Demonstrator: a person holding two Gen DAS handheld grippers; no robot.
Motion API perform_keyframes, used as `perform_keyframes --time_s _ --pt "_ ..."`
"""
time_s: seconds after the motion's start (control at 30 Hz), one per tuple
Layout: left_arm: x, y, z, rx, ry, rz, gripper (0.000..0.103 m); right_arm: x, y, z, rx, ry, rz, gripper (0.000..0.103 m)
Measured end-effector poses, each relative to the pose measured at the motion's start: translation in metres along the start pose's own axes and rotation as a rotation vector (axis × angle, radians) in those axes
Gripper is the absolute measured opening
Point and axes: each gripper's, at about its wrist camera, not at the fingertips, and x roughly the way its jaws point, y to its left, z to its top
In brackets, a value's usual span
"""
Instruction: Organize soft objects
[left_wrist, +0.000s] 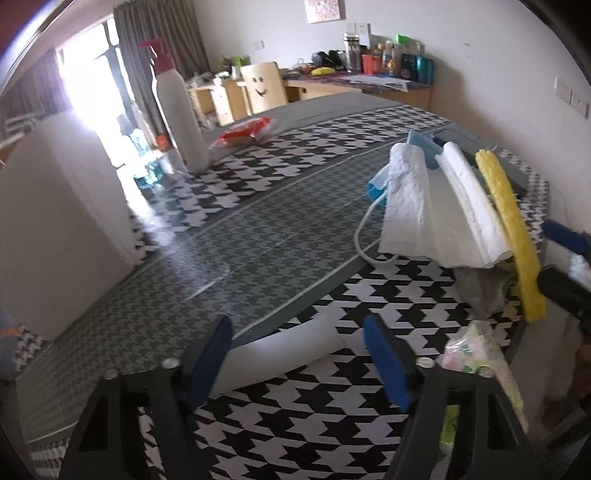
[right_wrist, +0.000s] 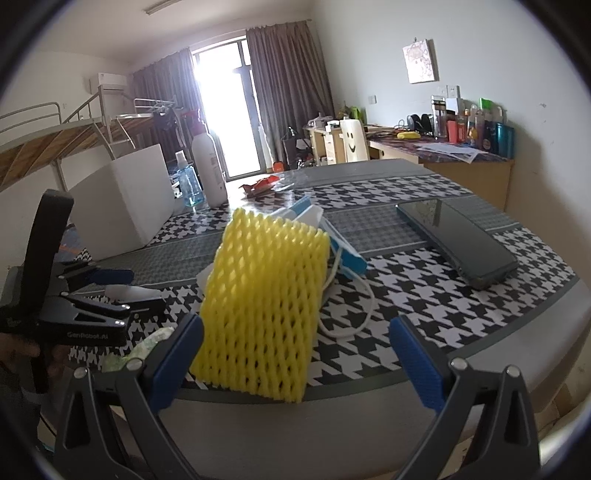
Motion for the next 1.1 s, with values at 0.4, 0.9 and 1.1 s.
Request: perform_keyframes --time_s 0.4,0.9,1.1 --pt "-0.01 0.004 -0.009 0.205 0.024 -0.081 0.054 0.002 0.004 -0.001 -0.001 0.015 0.022 0.102" --pt "0.0 0.042 -0.002 0.046 0.012 -0.146 0.012 0.001 0.012 0.003 -0.02 0.021 0.012 0.102" --pt "-0.022 0.041 -0.005 0.01 -0.076 -0.125 0.012 -0.002 0.016 0.005 -0.027 0.013 0.014 0.102"
